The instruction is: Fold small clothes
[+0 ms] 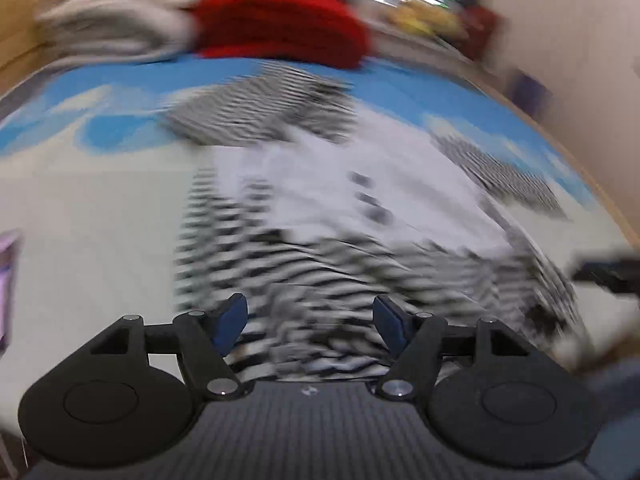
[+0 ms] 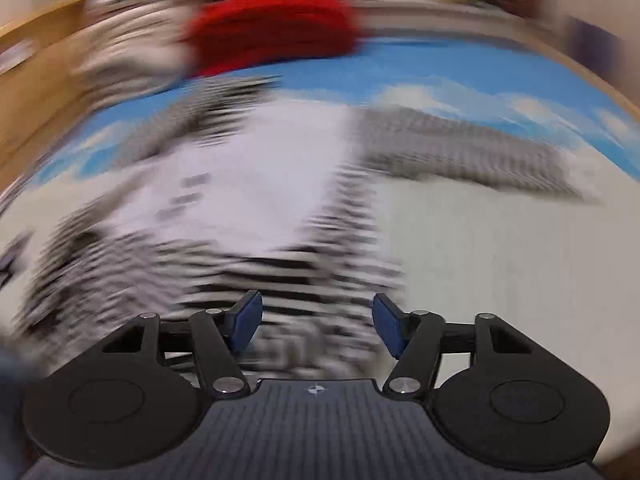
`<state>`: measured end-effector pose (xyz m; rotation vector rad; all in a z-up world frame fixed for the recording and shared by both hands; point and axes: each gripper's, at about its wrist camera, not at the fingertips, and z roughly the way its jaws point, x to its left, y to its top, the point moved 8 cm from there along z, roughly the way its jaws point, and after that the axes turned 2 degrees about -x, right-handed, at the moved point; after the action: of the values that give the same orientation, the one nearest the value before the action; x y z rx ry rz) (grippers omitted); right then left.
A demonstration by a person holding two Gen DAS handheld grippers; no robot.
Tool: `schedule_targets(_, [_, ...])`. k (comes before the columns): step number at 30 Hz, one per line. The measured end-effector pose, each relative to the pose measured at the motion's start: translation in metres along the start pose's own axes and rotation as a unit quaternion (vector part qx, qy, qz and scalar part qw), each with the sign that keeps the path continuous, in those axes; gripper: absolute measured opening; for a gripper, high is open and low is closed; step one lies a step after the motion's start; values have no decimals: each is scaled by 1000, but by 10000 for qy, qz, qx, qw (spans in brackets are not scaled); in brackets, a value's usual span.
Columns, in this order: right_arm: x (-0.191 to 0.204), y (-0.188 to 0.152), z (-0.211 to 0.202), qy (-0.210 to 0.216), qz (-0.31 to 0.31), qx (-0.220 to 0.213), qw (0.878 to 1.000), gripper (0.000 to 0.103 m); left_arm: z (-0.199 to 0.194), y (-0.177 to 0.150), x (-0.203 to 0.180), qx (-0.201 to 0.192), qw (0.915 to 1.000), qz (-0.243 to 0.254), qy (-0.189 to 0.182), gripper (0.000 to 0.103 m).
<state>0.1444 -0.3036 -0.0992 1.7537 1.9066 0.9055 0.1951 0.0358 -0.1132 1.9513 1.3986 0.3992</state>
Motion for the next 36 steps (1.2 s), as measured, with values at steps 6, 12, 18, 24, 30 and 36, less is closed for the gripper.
schedule_targets(6, [30, -29, 66, -411, -1505, 1078, 9819, 50, 64, -35, -9, 1110, 9869, 1163, 136, 7])
schedule_targets(12, [33, -45, 33, -267, -1908, 1117, 9749, 11, 7, -42, 11, 869, 9921, 886, 200, 1])
schedule_targets(18, [29, -69, 9, -232, -2048, 1126, 9720, 11, 0, -90, 33, 1271, 9838, 974, 807, 0])
schedule_targets(24, [32, -62, 20, -252, -1589, 1101, 9808, 28, -11, -45, 6, 237, 9906, 1252, 487, 19])
schedule_targets(30, [33, -58, 22, -214, -1478, 1033, 9834, 42, 19, -30, -42, 236, 9825, 1837, -181, 57])
schedule_targets(36, [36, -65, 37, -455, -1831, 1172, 9750, 10, 43, -40, -12, 824, 9832, 1594, 334, 3])
